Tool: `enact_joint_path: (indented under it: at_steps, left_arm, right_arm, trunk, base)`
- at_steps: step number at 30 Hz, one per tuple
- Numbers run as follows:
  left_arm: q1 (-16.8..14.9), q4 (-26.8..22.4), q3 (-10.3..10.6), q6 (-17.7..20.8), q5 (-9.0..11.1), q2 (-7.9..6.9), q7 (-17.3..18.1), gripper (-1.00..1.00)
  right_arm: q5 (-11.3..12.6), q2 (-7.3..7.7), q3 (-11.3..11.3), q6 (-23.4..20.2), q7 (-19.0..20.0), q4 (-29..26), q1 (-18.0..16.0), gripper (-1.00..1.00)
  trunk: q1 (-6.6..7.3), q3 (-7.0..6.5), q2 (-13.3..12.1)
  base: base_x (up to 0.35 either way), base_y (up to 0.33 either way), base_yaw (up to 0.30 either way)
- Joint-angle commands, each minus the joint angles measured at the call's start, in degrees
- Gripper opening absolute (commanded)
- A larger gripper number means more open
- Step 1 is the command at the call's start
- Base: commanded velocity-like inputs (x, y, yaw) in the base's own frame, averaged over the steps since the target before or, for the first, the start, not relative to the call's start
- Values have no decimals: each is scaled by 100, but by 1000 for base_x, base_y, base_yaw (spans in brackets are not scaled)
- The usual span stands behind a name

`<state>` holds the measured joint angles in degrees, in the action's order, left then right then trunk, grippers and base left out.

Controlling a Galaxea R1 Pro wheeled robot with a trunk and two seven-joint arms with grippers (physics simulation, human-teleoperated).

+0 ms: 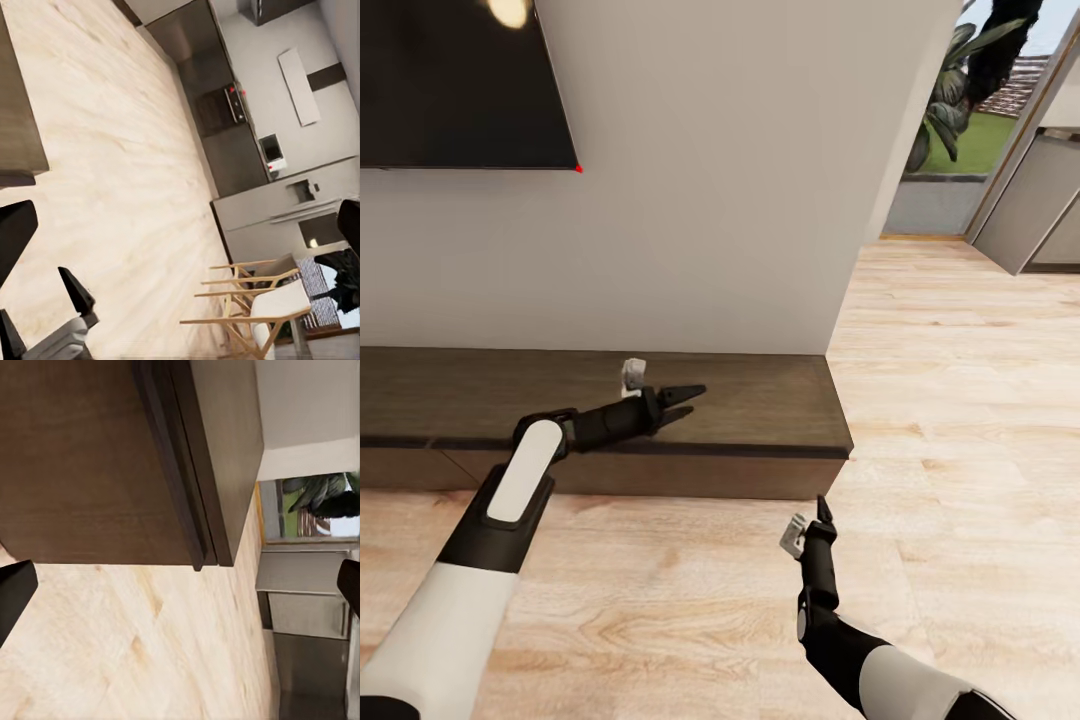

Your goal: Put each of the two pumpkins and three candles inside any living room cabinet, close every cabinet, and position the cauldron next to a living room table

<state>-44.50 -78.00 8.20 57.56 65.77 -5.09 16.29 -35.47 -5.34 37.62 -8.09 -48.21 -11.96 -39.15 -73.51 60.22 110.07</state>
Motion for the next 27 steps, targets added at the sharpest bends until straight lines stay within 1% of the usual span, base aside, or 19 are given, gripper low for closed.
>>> enact_joint_path:
  at_steps: [1,2,4,7,9,13,17,19,22,24,27]
  left_arm:
    - [1,-44,96,0,-2,0,2,100]
    - [2,-71,187,1,-2,0,4,100]
    - [2,-99,285,-3,-2,0,5,100]
    - [3,-146,353,-8,3,-5,17,100]
    - [3,-160,360,-11,4,-15,23,100]
    - [9,-186,363,-21,30,-94,36,100]
    - [11,-189,352,-25,40,-113,41,100]
    - [12,-207,352,-28,41,-114,45,100]
    - [13,-238,356,-37,41,-115,55,100]
    - [18,-247,357,-46,43,-115,55,100]
    - [20,-250,358,-50,42,-117,61,100]
  right_arm:
    - [-26,-1,0,0,-3,0,1,100]
    - [-43,1,0,0,-10,4,4,100]
    - [-63,4,0,0,-44,10,10,100]
    - [-83,6,0,0,-134,48,29,100]
    - [-88,4,0,0,-172,72,33,100]
    - [-101,0,0,0,-274,117,38,100]
    - [-135,-2,1,0,-292,146,48,100]
    - [-261,-6,5,0,-295,215,85,100]
    - [-609,-11,8,0,-328,289,120,100]
    - [-764,-16,4,0,-400,308,158,100]
    - [-825,-12,3,2,-571,314,173,100]
  trunk:
    - [0,0,0]
    - [0,0,0]
    - [0,0,0]
    - [0,0,0]
    - [0,0,0]
    - [0,0,0]
    - [0,0,0]
    - [0,0,0]
    - [0,0,0]
    - [0,0,0]
    - [0,0,0]
  base:
    - [0,0,0]
    - [0,0,0]
    - [0,0,0]
    - [0,0,0]
    - [0,0,0]
    - [0,0,0]
    - [0,0,0]
    - [50,0,0]
    - [191,0,0]
    - [288,0,0]
    - [194,0,0]
